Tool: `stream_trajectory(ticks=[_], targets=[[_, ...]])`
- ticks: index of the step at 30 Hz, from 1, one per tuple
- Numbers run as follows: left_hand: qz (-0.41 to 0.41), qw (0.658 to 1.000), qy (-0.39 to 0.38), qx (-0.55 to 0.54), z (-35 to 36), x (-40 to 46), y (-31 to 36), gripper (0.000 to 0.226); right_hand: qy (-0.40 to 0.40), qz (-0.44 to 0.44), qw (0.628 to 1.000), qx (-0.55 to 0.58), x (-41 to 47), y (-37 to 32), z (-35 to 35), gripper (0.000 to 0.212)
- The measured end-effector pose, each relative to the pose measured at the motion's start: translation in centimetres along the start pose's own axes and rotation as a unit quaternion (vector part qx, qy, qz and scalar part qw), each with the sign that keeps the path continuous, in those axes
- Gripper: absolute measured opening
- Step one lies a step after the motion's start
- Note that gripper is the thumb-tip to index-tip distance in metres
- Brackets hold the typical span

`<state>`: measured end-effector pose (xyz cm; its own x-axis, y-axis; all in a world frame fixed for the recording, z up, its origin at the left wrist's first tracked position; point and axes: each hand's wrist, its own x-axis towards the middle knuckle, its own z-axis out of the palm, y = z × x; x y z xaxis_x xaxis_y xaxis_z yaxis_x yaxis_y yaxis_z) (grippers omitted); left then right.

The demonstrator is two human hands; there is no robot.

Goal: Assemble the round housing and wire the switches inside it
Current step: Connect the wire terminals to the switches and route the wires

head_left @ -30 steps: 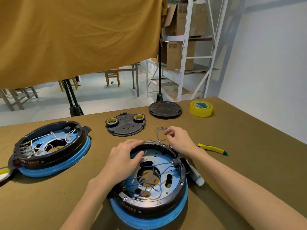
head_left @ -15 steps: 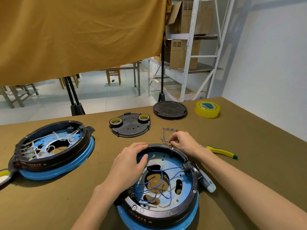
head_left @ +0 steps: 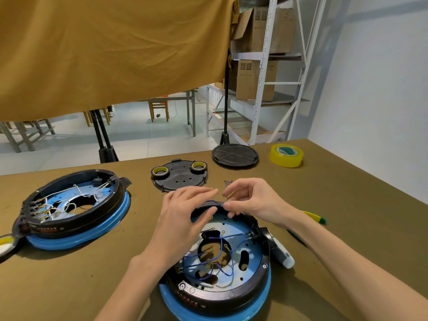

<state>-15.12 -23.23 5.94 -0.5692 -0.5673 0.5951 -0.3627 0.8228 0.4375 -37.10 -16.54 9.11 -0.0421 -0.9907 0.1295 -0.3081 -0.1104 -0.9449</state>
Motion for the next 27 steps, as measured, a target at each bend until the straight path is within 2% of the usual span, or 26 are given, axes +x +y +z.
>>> stream_trajectory(ticks=[3, 6, 11, 17, 22, 27], targets=[[0.016, 1.0, 0.002, -0.021, -0.7, 0.0, 0.3, 0.017, 0.007, -0.018, 1.0, 0.015, -0.6, -0.5, 0.7, 0.019], [0.002, 0.997, -0.024, -0.069, -1.1, 0.0, 0.3, 0.009, -0.007, -0.022, 0.998, 0.066, -1.5, -0.8, 0.9, 0.016], [-0.057, 0.984, -0.052, -0.163, -1.2, 0.2, 0.4, 0.011, 0.008, -0.056, 0.996, 0.073, -2.5, -0.8, 1.3, 0.016], [-0.043, 0.979, -0.085, -0.182, -1.5, 0.2, 1.0, 0.012, 0.06, -0.118, 0.991, 0.029, -2.9, -1.3, 1.8, 0.015], [0.019, 0.991, -0.031, -0.131, -1.9, 0.3, 2.0, 0.01, 0.076, -0.122, 0.988, 0.06, -3.4, -1.2, 2.1, 0.017], [0.033, 0.99, -0.004, -0.138, -2.1, 0.4, 2.6, 0.015, 0.07, -0.107, 0.984, 0.127, -3.9, -1.3, 1.8, 0.013]])
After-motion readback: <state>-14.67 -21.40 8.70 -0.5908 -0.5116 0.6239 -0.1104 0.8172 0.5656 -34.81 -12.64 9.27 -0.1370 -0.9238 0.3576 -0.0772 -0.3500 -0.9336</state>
